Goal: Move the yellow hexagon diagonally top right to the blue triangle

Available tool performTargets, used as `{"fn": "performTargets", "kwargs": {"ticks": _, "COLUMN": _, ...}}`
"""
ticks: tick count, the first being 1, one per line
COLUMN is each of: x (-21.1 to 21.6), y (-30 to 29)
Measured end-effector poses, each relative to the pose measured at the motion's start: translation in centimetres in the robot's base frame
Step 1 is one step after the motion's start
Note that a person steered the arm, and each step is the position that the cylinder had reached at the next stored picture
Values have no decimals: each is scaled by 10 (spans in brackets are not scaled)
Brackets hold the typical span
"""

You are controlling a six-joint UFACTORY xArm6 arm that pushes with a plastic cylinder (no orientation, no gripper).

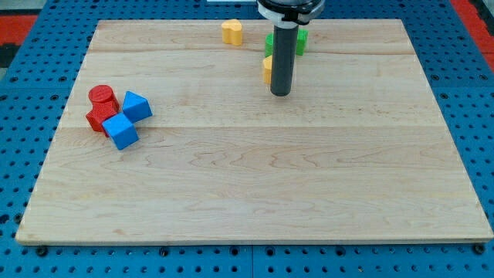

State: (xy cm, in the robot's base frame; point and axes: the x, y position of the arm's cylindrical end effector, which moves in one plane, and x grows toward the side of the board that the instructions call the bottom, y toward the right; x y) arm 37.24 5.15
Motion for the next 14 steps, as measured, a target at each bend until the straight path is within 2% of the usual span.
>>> {"fn": "performTargets", "kwargs": {"ticks": 5, "x": -22, "y": 0}}
{"fn": "performTargets", "kwargs": {"ticks": 8, "x": -84, "y": 0}}
{"fn": "performTargets", "kwargs": {"ticks": 11, "x": -98, "y": -17}}
{"fn": "performTargets", "kwargs": {"ticks": 12, "x": -68, "y": -6}}
{"fn": "performTargets", "kwargs": {"ticks": 13, "x": -54, "y": 30}}
{"fn": "performTargets", "kwargs": {"ticks": 14, "x": -54, "y": 31}}
